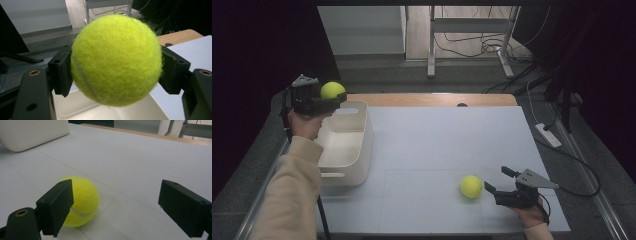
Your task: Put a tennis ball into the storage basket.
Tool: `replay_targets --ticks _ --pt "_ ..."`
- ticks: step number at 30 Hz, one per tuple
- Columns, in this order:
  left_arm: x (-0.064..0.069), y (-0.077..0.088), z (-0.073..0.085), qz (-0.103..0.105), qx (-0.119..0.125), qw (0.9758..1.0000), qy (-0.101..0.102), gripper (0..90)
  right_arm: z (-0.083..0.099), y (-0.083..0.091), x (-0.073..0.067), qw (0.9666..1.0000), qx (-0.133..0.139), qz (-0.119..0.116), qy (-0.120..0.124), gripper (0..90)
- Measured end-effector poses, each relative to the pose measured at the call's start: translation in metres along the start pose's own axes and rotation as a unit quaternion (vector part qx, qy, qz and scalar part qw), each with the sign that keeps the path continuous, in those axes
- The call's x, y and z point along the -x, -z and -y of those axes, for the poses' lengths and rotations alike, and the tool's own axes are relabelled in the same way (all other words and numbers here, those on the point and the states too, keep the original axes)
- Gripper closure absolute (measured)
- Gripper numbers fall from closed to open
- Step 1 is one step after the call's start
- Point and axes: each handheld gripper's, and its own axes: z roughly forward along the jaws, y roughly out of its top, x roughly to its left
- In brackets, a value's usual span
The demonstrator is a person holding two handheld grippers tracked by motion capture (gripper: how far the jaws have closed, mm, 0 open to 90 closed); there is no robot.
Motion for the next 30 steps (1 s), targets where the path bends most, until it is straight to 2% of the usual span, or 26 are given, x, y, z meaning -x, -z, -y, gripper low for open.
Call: replay_targets --ticks 8,11,19,24,30 --pt "-0.008 -0.003 0.006 -0.013 -0.023 0.9996 -0.001 26.5 0.0 0.0 0.0 1.0 0.0 -0.001 0.0 12.6" --pt "-0.012 -0.004 0.007 -0.016 -0.027 0.9995 0.007 26.5 0.0 -0.001 -0.001 1.0 -0.001 0.0 0.001 12.6" --pt "-0.019 -0.006 0.009 -0.025 -0.045 0.9987 0.009 26.4 0.0 -0.001 -0.001 1.0 -0.001 -0.001 0.0 12.7" --pt "-0.024 -0.011 0.013 -0.03 -0.063 0.9975 0.015 26.4 0.0 -0.001 -0.001 1.0 -0.001 -0.001 0.0 12.7" --pt "-0.026 -0.015 0.017 -0.037 -0.086 0.9956 0.01 26.4 0.0 -0.001 -0.001 1.0 -0.002 -0.001 0.001 12.7"
